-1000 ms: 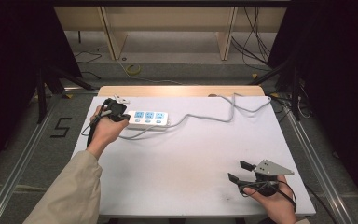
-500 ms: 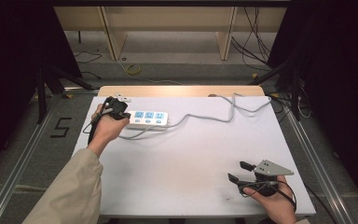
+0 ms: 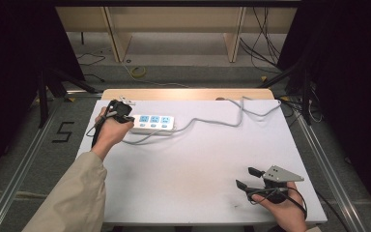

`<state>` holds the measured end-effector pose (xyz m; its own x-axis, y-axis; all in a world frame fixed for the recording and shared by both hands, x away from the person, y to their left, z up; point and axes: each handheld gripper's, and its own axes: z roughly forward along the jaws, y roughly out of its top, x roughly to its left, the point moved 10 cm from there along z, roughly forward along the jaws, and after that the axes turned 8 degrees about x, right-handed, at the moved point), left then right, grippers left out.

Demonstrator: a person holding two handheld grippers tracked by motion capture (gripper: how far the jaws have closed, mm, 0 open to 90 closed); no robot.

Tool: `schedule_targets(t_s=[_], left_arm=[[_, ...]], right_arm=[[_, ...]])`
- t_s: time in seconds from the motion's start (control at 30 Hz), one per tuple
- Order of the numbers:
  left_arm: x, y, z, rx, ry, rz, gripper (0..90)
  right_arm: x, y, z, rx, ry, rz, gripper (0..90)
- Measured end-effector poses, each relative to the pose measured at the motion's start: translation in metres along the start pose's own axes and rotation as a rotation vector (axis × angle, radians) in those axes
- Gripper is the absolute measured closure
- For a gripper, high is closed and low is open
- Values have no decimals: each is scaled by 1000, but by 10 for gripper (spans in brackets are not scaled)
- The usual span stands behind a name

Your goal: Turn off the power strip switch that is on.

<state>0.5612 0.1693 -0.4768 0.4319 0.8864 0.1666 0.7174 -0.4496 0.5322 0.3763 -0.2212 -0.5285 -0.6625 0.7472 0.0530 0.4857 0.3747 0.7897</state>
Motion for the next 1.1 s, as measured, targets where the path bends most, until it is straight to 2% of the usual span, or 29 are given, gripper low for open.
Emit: schedule_targets(t_s=[0.2,0.93,1.1], left_arm=[[1,3,4,8,4,21,896],[-1,17,17,30,0,25,896],[-2,19,20,45,1,39,896]], right_arm=[[0,0,0,0,1,1,319],[1,-1,0,3,6,-7,320],[1,0,0,3,4,-4,319]])
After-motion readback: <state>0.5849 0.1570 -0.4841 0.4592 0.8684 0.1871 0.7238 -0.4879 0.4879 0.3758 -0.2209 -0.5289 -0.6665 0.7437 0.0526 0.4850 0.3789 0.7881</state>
